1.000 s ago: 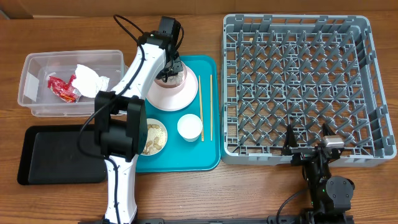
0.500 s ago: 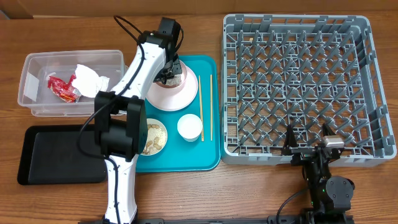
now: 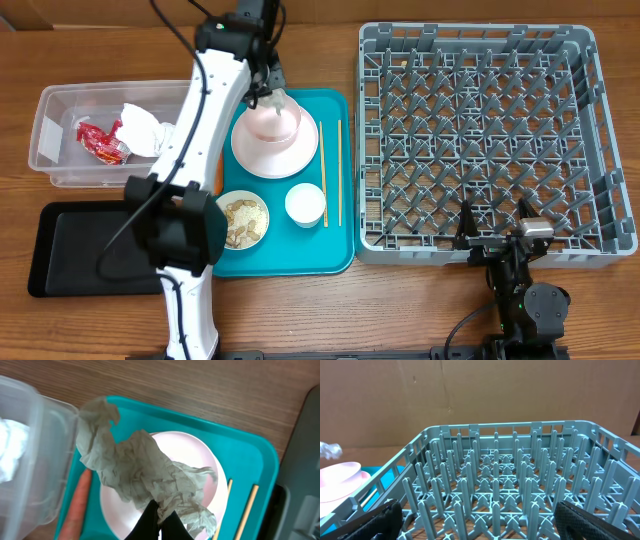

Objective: Sort waste into correct bins and load items into the dishwasher
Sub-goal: 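Carry the tissue left and release it into the clear bin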

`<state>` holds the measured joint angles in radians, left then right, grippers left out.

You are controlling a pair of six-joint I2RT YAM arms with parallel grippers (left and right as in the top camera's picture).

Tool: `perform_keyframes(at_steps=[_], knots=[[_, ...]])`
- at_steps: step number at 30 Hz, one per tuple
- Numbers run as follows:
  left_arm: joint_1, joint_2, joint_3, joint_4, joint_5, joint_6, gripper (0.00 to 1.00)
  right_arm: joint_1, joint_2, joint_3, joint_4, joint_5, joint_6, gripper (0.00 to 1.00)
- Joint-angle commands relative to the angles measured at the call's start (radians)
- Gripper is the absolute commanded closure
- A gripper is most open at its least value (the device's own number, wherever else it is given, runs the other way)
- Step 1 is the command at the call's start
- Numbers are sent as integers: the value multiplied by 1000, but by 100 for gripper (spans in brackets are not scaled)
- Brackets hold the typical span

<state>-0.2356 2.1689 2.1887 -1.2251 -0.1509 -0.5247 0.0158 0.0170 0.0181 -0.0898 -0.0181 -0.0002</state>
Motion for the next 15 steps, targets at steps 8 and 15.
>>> perform_keyframes(at_steps=[8, 15], knots=[[185, -60, 23, -87, -8, 1, 96, 7, -1, -10, 5, 9, -4, 0], [314, -60, 23, -149, -3, 0, 96, 7, -1, -10, 5, 8, -4, 0]])
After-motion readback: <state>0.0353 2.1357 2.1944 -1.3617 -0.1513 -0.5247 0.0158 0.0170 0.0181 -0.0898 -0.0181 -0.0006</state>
